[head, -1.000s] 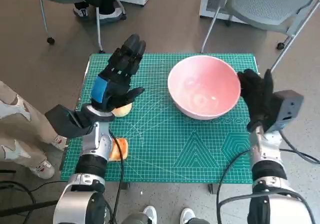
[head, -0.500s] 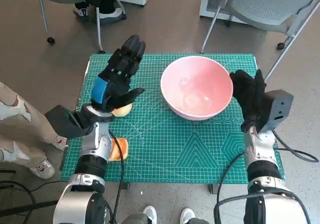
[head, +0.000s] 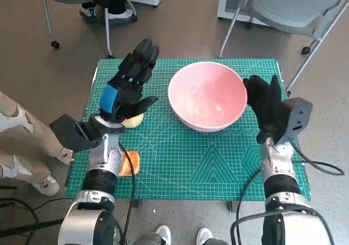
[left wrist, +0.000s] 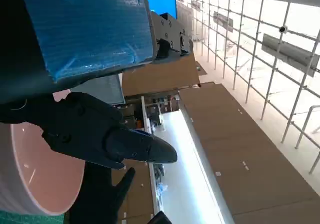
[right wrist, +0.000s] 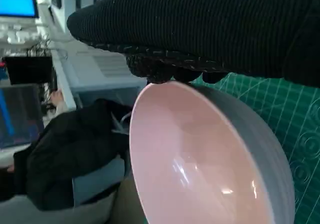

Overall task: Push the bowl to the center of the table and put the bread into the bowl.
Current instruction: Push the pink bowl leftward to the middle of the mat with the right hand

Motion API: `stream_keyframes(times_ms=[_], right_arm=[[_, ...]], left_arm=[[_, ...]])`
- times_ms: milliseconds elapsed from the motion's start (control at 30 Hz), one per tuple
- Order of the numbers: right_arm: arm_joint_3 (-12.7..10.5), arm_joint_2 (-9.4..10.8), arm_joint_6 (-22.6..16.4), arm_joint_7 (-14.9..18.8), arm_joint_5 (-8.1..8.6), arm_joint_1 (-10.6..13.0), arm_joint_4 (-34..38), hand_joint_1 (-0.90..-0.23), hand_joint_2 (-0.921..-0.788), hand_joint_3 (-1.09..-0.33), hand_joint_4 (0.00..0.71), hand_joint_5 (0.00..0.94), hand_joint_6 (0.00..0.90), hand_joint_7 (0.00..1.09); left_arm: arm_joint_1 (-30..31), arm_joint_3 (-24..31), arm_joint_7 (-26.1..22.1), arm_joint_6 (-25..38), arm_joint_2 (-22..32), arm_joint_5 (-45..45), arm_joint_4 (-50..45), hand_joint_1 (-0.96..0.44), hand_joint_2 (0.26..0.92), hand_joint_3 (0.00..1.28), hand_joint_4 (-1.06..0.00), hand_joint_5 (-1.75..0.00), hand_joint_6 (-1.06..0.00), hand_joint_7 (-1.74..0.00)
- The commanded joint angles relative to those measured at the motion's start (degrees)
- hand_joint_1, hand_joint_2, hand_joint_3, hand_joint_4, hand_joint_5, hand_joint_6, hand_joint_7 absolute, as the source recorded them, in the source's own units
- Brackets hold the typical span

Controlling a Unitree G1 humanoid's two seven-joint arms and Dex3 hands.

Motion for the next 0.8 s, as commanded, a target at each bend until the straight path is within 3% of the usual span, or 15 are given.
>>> stream_keyframes(times_ms=[33, 367, 800], right_arm=[[0.81, 0.88, -0.32, 0.5, -1.13, 0.29, 0.3, -0.613, -0.921, -0.81, 0.238, 0.001, 0.245, 0.14], [2.46, 1.45, -1.54, 0.32, -2.58, 0.23, 0.09, -0.618, -0.921, -0.814, 0.24, 0.001, 0.23, 0.14], [3.28, 2.23, -3.45, 1.32, -2.89, 0.09, -0.41, -0.616, -0.921, -0.818, 0.224, 0.0, 0.219, 0.13]], left_arm=[[0.25, -0.15, 0.11, 0.16, -0.12, 0.36, 0.2, -0.5, 0.921, 0.14, -0.06, 0.0, -0.25, -0.01], [0.07, -0.27, 0.05, 0.24, -0.24, 0.41, 0.56, -0.5, 0.921, 0.15, -0.06, 0.0, -0.25, -0.01], [-0.27, -0.24, -0.24, 0.47, -0.16, 0.38, 1.06, -0.5, 0.921, 0.15, -0.06, 0.0, -0.25, -0.01]])
